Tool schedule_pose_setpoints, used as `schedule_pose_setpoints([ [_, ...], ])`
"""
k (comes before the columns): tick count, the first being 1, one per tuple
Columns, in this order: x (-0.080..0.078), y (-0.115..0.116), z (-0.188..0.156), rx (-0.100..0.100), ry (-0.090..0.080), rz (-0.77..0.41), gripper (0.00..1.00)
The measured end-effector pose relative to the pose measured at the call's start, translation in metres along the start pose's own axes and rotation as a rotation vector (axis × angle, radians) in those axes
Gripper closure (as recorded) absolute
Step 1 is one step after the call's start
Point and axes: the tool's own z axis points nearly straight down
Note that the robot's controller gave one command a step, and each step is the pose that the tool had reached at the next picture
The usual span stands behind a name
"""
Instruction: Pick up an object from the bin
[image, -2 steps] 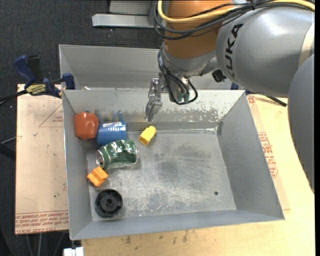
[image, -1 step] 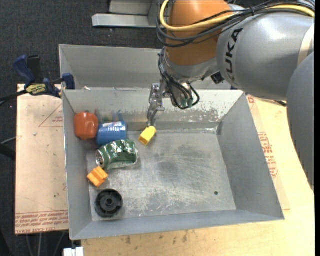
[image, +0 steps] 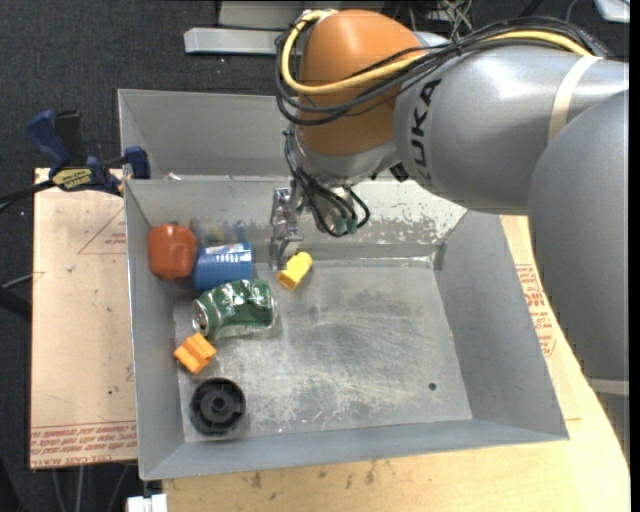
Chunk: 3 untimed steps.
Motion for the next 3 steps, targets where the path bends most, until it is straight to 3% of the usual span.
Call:
schedule_pose_setpoints([
  [1,0.03,0.014,0.011,-0.002,0.001,-0.073,0.0],
  [2,0.03,0.014,0.011,-0.002,0.001,-0.073,0.0],
  [3,0.024,0.018,0.051,-0.002,-0.008,-0.116,0.0],
])
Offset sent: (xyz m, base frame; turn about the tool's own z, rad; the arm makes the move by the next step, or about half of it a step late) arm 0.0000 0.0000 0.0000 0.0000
